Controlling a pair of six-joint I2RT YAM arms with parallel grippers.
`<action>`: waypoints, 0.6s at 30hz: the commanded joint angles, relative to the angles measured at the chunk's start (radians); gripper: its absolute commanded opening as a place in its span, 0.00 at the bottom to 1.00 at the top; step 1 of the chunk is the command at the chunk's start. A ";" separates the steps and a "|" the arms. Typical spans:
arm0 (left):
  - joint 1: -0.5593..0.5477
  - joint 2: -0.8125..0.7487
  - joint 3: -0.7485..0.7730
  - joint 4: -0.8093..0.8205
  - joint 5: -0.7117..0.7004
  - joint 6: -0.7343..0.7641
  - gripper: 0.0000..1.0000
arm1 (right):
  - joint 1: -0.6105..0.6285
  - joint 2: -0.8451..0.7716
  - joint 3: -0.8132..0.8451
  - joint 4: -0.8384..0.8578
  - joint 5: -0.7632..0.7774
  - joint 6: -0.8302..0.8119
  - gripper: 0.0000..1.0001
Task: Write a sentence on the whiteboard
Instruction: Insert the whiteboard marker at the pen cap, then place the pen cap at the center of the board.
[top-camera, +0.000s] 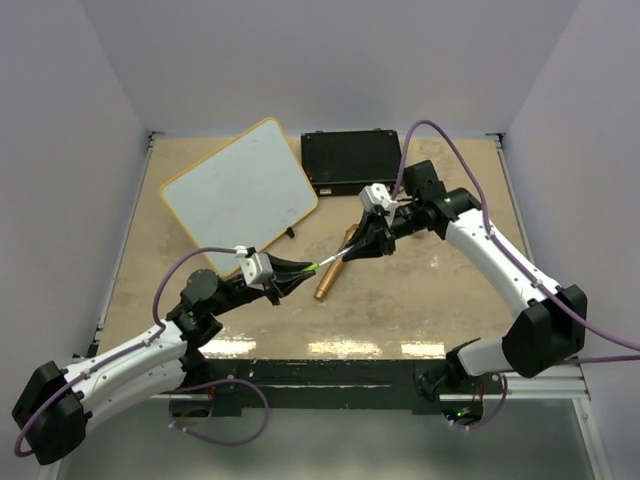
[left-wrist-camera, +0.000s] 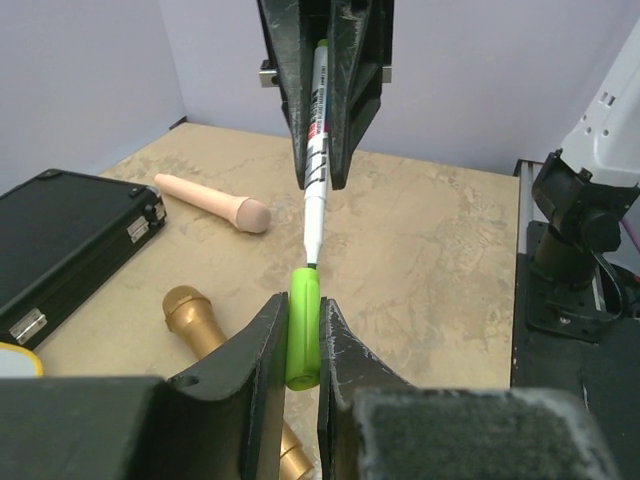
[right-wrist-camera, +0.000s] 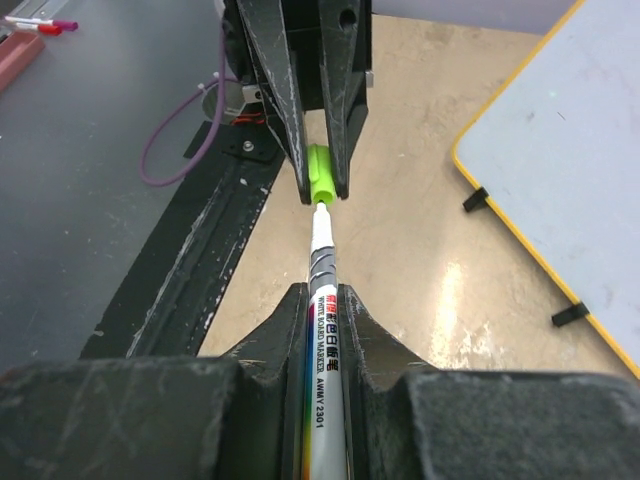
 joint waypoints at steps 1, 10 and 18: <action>0.015 -0.042 0.002 0.008 -0.063 0.043 0.00 | -0.034 -0.048 0.021 -0.075 0.018 -0.027 0.00; 0.013 -0.117 -0.067 -0.059 -0.295 -0.135 0.00 | -0.195 -0.124 -0.077 0.169 0.021 0.195 0.00; 0.021 0.233 0.131 -0.196 -0.436 -0.266 0.00 | -0.297 -0.210 -0.200 0.451 0.196 0.441 0.00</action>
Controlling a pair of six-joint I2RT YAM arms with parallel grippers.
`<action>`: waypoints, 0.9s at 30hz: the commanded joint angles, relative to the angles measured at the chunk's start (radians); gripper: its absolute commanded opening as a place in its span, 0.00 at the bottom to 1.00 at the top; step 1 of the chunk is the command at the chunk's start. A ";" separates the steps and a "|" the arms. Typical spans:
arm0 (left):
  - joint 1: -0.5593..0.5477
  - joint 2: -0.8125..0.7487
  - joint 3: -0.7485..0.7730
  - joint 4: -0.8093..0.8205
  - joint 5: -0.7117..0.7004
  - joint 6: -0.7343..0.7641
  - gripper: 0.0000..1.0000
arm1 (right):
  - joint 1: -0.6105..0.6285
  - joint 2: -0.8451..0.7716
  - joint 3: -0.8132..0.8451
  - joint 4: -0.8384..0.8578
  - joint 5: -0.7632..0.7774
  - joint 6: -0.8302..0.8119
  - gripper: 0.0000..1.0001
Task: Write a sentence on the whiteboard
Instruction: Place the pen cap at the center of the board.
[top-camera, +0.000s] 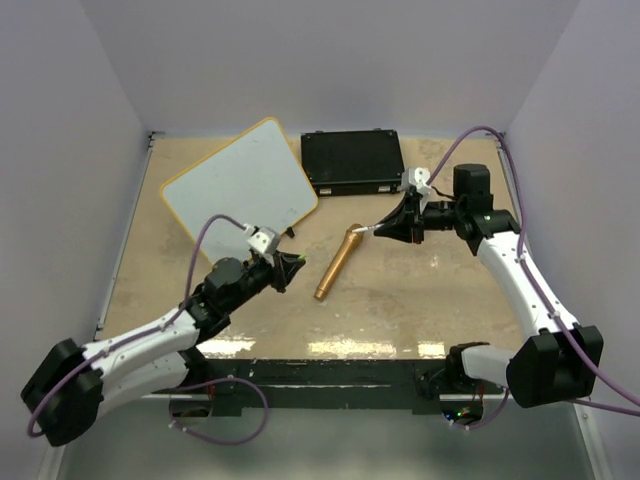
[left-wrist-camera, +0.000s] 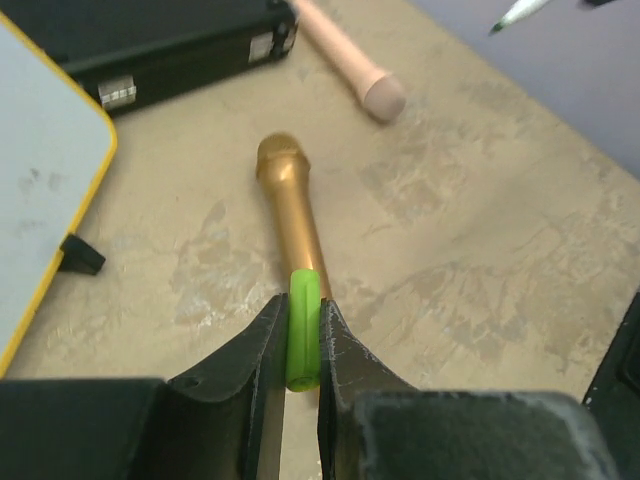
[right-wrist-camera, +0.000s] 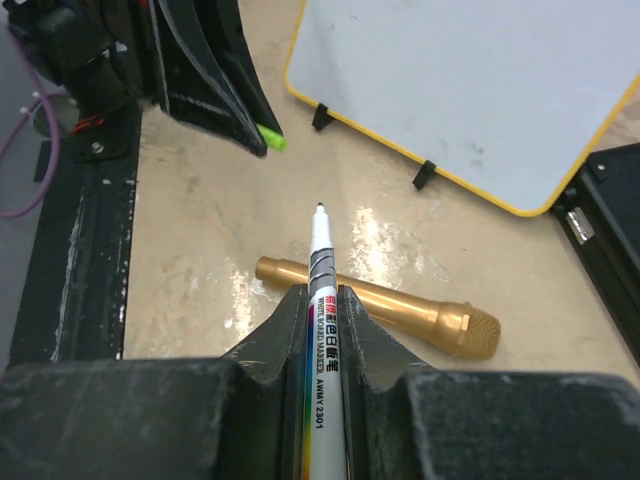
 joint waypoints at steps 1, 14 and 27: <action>0.010 0.224 0.189 -0.054 -0.069 -0.060 0.00 | -0.026 -0.037 -0.013 0.184 0.092 0.154 0.00; 0.117 0.937 0.670 0.045 0.013 -0.086 0.00 | -0.098 -0.093 -0.051 0.227 0.140 0.204 0.00; 0.120 1.252 0.979 -0.050 -0.108 -0.146 0.01 | -0.124 -0.081 -0.051 0.219 0.123 0.200 0.00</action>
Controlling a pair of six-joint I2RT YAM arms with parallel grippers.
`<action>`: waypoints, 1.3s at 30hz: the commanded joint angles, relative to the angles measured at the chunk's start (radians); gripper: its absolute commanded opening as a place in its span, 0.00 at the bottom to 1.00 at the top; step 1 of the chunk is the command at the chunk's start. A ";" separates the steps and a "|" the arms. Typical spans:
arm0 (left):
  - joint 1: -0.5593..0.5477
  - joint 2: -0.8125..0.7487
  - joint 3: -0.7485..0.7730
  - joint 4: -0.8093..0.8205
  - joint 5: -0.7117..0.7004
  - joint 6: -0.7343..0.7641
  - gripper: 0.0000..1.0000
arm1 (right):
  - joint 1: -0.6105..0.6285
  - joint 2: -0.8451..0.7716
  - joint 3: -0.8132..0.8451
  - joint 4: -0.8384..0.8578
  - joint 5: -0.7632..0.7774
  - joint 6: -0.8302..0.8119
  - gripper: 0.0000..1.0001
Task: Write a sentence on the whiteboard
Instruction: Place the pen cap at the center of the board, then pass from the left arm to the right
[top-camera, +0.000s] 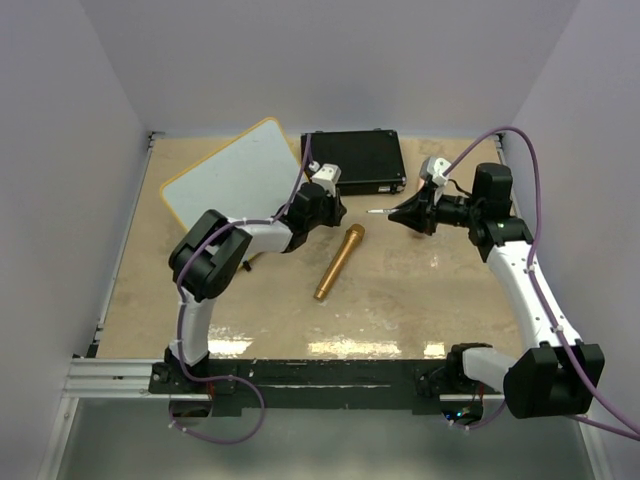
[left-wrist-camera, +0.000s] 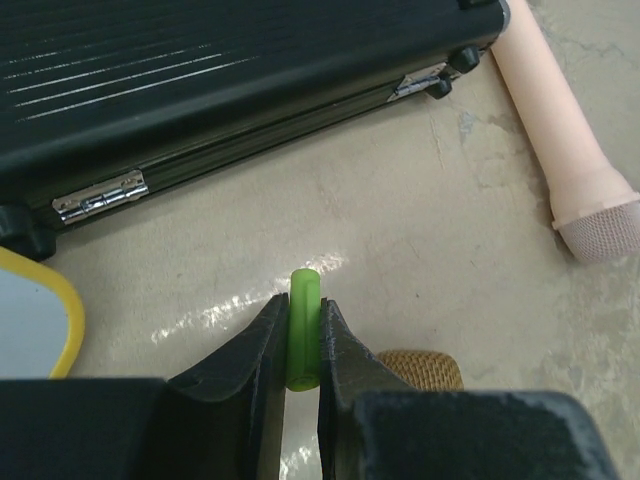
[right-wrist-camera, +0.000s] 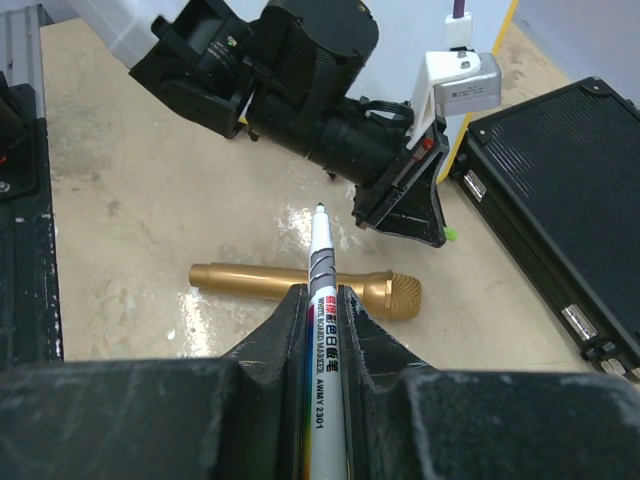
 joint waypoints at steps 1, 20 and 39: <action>0.004 0.053 0.088 -0.023 -0.074 -0.033 0.02 | -0.016 -0.007 -0.002 0.029 -0.005 0.013 0.00; 0.014 0.021 0.154 -0.127 -0.047 -0.011 0.27 | -0.038 0.017 0.001 0.012 -0.012 -0.004 0.00; 0.033 -0.702 -0.450 0.214 0.452 0.153 0.64 | -0.042 0.045 0.018 -0.160 -0.095 -0.231 0.00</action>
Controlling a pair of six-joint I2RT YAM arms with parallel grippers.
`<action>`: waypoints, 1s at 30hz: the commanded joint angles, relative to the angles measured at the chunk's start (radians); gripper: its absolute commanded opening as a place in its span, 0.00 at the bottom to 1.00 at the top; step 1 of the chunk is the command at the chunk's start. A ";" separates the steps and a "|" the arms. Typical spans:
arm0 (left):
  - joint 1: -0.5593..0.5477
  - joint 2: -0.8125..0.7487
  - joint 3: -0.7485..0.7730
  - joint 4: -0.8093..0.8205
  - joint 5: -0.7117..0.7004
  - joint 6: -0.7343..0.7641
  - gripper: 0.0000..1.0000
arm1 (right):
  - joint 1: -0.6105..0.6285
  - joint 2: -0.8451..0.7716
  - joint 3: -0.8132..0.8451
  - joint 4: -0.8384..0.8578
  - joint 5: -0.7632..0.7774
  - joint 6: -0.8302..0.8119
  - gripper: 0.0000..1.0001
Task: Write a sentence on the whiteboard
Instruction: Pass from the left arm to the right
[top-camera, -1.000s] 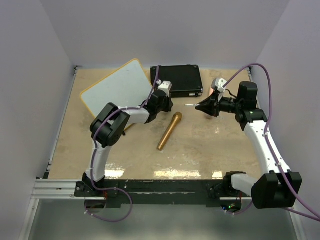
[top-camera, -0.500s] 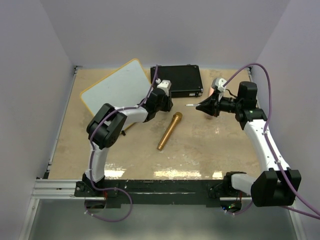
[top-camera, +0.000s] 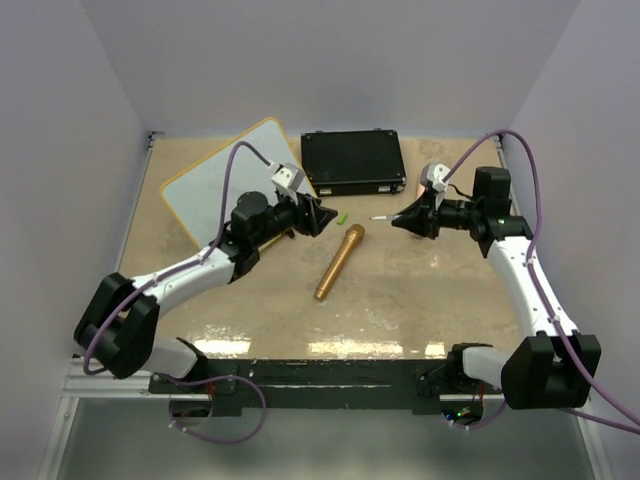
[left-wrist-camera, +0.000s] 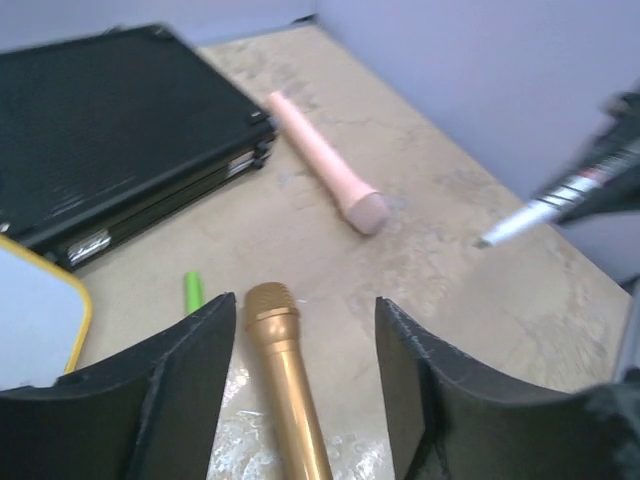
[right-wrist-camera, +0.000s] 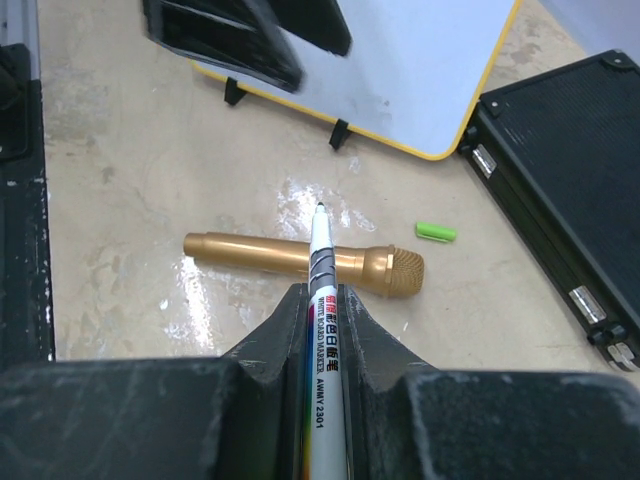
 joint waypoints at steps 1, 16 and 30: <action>-0.019 -0.136 -0.166 0.249 0.268 0.167 0.67 | -0.003 0.016 0.021 -0.078 -0.079 -0.101 0.00; -0.197 -0.149 -0.078 0.159 0.206 0.887 0.86 | 0.037 0.056 0.039 -0.250 -0.137 -0.319 0.00; -0.307 0.046 0.074 0.056 0.149 0.938 0.70 | 0.047 0.062 0.044 -0.259 -0.137 -0.330 0.00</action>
